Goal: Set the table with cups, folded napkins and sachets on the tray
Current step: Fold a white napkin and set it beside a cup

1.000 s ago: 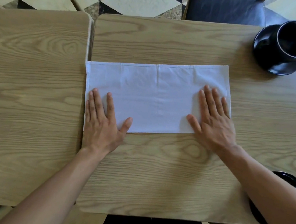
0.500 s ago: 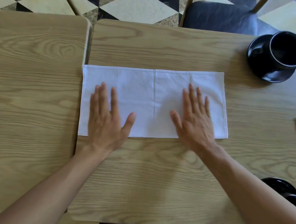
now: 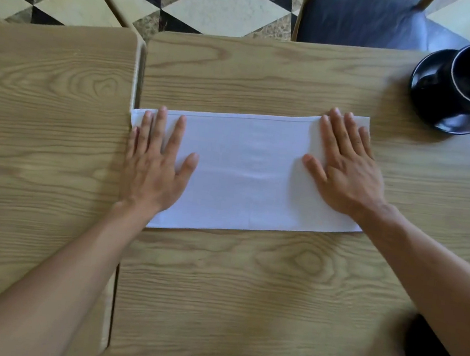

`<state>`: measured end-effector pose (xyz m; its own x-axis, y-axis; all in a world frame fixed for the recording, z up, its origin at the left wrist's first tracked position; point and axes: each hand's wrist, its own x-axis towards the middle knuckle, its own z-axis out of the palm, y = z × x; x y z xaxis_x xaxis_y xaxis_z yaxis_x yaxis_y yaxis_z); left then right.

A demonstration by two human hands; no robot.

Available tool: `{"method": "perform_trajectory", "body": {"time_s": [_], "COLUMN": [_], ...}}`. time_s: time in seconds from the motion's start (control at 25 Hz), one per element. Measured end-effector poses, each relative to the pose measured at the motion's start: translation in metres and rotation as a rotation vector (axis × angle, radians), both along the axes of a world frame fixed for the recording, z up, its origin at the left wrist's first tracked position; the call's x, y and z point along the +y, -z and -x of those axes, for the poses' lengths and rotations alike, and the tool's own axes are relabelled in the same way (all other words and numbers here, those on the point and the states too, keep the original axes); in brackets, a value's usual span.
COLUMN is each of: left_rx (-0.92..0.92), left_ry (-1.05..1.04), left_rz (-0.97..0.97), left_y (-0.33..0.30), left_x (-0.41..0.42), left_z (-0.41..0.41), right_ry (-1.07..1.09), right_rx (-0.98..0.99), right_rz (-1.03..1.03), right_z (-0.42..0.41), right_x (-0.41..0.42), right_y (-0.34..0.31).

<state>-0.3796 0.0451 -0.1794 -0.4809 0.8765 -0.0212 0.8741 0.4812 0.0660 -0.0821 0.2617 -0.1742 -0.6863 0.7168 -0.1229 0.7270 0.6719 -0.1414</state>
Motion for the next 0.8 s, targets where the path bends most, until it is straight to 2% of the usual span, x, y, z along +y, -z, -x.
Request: {"method": "perform_trajectory", "body": {"time_s": [0.24, 0.4, 0.52, 0.6, 0.68, 0.8], "left_rx": [-0.001, -0.038, -0.024, -0.048, -0.046, -0.012], "left_ry": [0.026, -0.038, 0.099, 0.163, 0.114, -0.019], "left_rz": [0.016, 0.047, -0.029, -0.033, 0.023, 0.032], "left_y": [0.001, -0.017, -0.021, -0.017, -0.01, -0.002], "left_x": [-0.004, 0.001, 0.02, 0.025, 0.018, -0.012], "left_z": [0.003, -0.01, -0.054, -0.089, -0.1, -0.072], "right_ry": [-0.014, 0.098, 0.018, -0.064, -0.073, 0.005], "right_rx": [0.001, 0.045, 0.151, 0.136, 0.071, 0.019], "right_rz": [0.02, 0.069, 0.046, 0.081, 0.079, 0.034], "right_z": [-0.004, 0.007, 0.043, 0.06, 0.054, 0.003], "right_x": [0.002, -0.011, -0.058, -0.091, -0.099, -0.074], "right_y": [-0.004, -0.016, -0.021, -0.017, -0.01, -0.003]}}
